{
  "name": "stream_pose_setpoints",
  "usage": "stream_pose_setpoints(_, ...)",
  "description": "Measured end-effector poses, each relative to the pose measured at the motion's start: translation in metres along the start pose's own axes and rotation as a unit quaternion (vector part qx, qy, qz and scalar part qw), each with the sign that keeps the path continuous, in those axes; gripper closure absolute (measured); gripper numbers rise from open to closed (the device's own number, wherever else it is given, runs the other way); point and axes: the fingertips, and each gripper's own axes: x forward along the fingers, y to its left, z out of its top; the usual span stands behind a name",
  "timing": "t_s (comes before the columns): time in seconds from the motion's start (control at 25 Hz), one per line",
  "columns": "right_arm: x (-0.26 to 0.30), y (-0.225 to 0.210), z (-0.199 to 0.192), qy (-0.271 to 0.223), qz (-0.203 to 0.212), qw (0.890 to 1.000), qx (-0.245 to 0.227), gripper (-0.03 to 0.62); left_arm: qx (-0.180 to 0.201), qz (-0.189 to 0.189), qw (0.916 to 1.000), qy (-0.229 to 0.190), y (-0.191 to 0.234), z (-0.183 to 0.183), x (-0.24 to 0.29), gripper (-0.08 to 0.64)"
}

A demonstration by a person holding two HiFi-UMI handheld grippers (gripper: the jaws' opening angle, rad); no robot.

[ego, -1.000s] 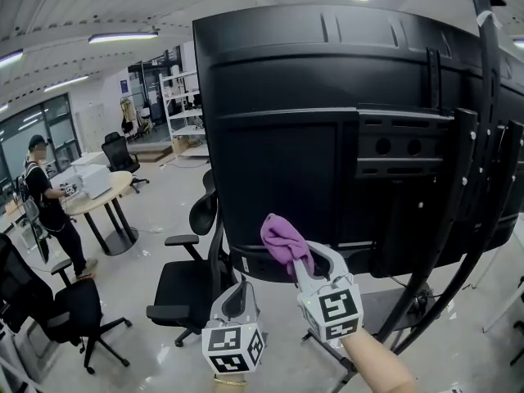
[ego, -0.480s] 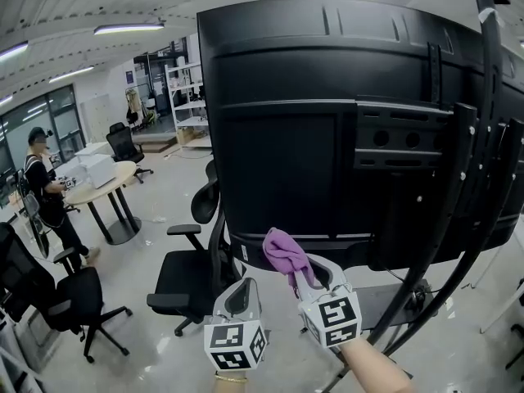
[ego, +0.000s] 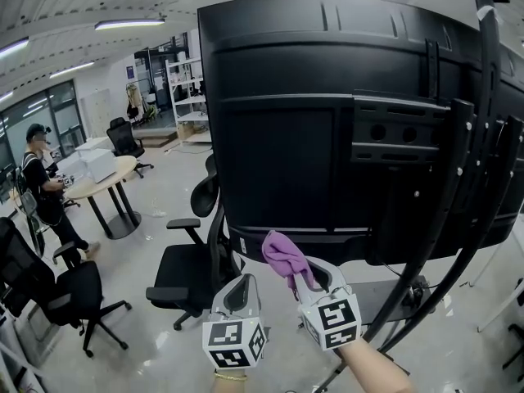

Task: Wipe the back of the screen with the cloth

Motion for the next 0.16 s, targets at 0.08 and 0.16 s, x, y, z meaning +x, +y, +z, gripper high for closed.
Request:
stream_pose_setpoints(0.08, -0.0011, 0.0002, 0.0008, -0.001, 0.000, 1.000, -0.002, 0.541, 0.001, 0.000, 1.0000, -0.002, -0.0007, 0.0017, -0.0005, 0.552)
stream_pose_setpoints(0.16, -0.0019, 0.0002, 0.0016, -0.001, 0.000, 1.000, -0.004, 0.541, 0.001, 0.000, 1.0000, -0.004, -0.0012, 0.0036, -0.0008, 0.552)
